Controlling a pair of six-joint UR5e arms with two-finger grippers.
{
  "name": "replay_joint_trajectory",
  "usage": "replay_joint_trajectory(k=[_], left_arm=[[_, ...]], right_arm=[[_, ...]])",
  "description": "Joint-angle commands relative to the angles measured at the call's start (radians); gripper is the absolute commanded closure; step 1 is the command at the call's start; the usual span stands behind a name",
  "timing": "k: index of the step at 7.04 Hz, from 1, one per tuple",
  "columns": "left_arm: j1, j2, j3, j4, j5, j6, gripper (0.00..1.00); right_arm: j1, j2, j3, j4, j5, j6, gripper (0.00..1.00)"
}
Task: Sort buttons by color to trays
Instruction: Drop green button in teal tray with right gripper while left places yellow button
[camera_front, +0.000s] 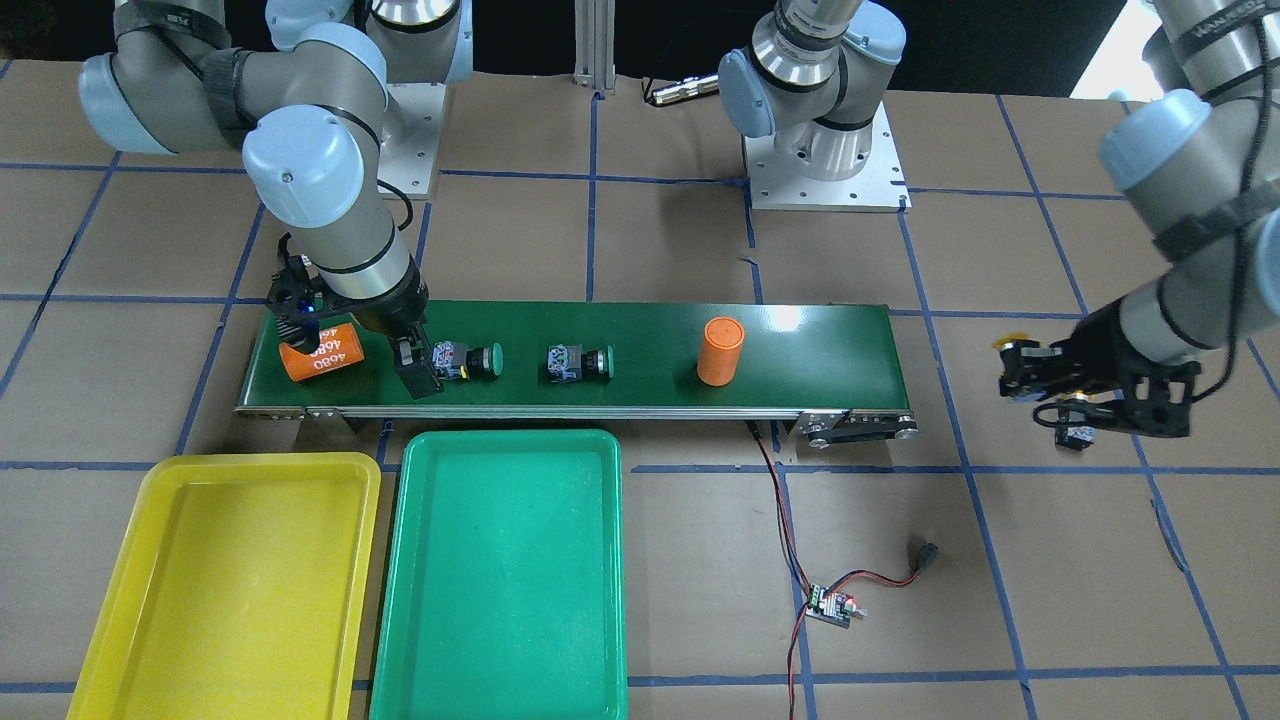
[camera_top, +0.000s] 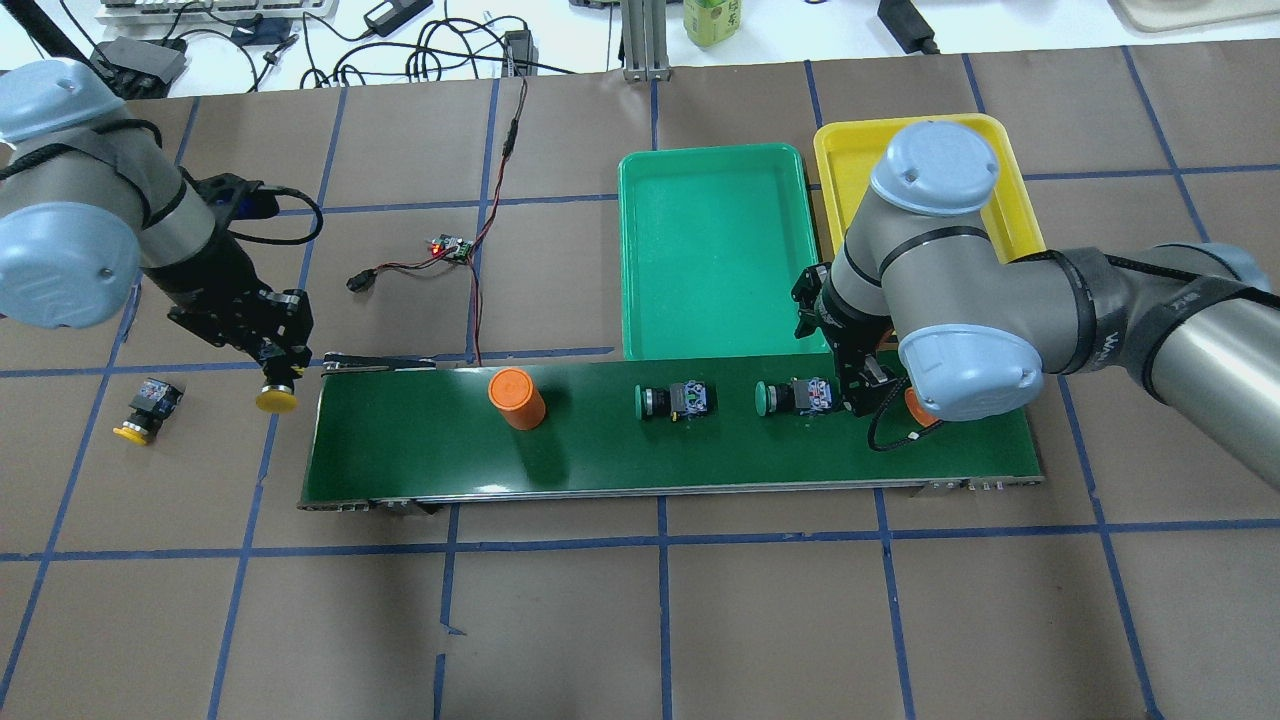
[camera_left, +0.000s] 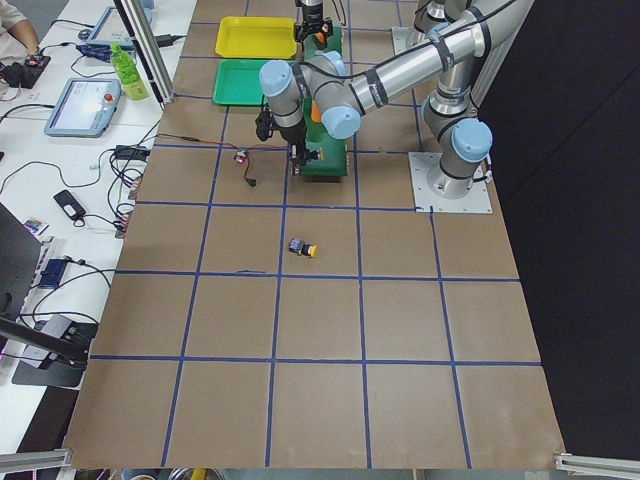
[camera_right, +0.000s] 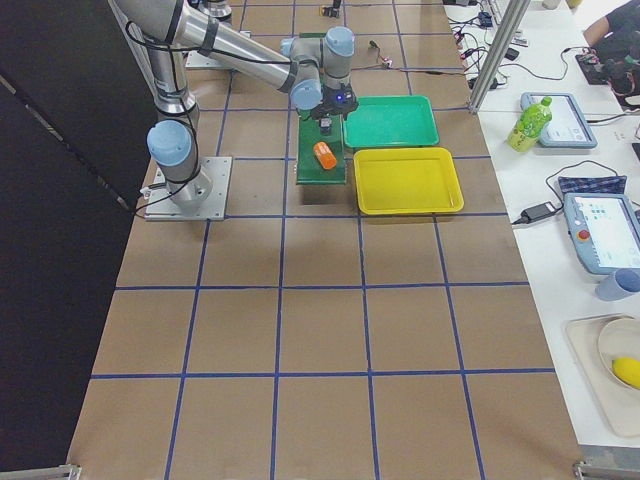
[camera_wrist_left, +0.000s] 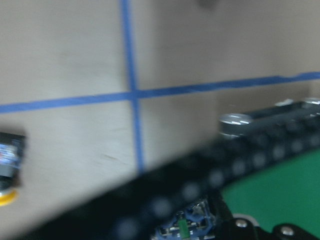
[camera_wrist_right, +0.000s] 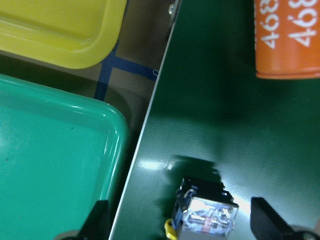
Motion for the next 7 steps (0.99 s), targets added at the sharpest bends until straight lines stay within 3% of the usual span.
replay_joint_trajectory(k=[1, 2, 3, 4, 5, 7], left_arm=[[-0.087, 0.051, -0.094, 0.017, -0.014, -0.092, 1.0], [-0.09, 0.056, -0.139, 0.058, -0.023, -0.102, 1.0], [-0.096, 0.05, -0.156, 0.079, -0.023, -0.103, 0.93], [-0.099, 0.028, -0.156, 0.102, -0.023, -0.102, 0.33], [-0.099, 0.022, -0.155, 0.166, -0.025, -0.1, 0.0], [-0.087, 0.027, -0.086, 0.156, -0.02, -0.085, 0.0]], right_arm=[[-0.003, 0.014, 0.004, 0.0, -0.004, -0.007, 0.0], [-0.004, 0.012, 0.006, 0.011, -0.016, -0.005, 0.0], [-0.004, 0.012, 0.016, 0.009, -0.027, -0.005, 0.11], [-0.004, 0.012, 0.02, 0.009, -0.027, -0.01, 0.66], [-0.004, 0.01, 0.02, 0.008, -0.025, -0.025, 1.0], [-0.006, 0.003, 0.006, -0.003, -0.027, -0.05, 1.0]])
